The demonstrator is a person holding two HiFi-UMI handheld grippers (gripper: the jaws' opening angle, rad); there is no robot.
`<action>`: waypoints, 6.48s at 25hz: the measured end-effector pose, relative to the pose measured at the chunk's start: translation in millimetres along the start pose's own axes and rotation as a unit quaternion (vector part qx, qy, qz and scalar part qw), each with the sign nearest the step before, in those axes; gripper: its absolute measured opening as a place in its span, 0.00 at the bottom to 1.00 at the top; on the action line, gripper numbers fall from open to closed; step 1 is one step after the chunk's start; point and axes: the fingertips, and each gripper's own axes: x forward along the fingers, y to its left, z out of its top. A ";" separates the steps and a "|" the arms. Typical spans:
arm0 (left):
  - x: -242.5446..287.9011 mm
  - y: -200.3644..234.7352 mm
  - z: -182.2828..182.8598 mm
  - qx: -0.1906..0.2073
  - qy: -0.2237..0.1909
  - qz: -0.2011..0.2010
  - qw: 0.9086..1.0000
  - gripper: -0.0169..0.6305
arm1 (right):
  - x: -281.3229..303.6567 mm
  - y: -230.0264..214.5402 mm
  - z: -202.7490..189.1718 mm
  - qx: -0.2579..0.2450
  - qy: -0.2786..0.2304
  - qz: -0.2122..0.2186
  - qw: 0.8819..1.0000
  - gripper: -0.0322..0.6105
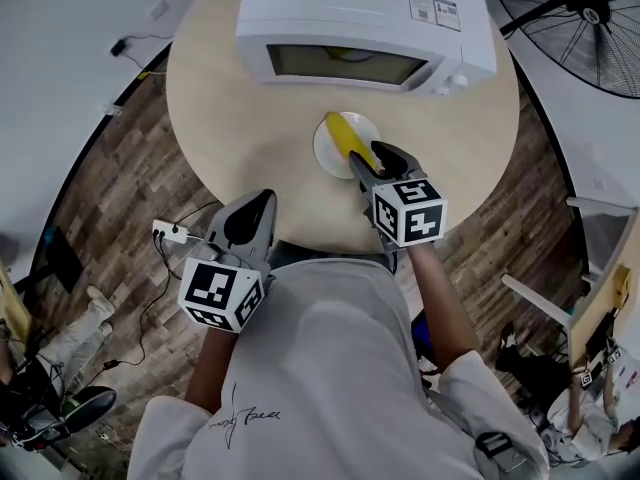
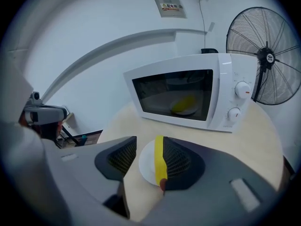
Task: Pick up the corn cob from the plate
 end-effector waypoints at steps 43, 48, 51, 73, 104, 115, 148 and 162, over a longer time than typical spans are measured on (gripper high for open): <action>-4.9 12.4 -21.6 -0.032 0.024 0.032 0.999 0.02 | 86.7 -33.8 -59.0 -0.046 0.143 0.006 0.989 0.47; -5.3 14.2 -24.4 -0.035 0.027 0.036 0.998 0.02 | 97.1 -37.9 -65.6 -0.055 0.157 -0.005 0.986 0.47; -6.7 16.4 -25.3 -0.037 0.029 0.039 0.998 0.02 | 102.0 -39.4 -66.8 -0.054 0.161 -0.010 0.985 0.48; -6.2 23.3 -29.5 -0.045 0.032 0.041 0.998 0.02 | 120.0 -37.9 -77.3 -0.081 0.196 -0.033 0.977 0.47; -24.5 2.6 -30.6 -0.050 0.014 0.019 0.998 0.02 | 97.2 -33.6 -88.1 -0.055 0.210 -0.038 0.976 0.47; -22.5 -2.1 -30.9 -0.046 0.012 0.013 0.999 0.02 | 86.7 -34.6 -83.7 -0.045 0.198 -0.037 0.978 0.47; -20.4 -13.4 -22.7 -0.041 0.000 -0.008 0.999 0.02 | 51.4 -27.1 -60.6 -0.024 0.154 -0.028 0.987 0.47; -17.0 -17.0 -16.7 -0.040 -0.006 -0.018 0.999 0.02 | 28.4 -27.1 -52.9 -0.007 0.130 -0.030 0.991 0.47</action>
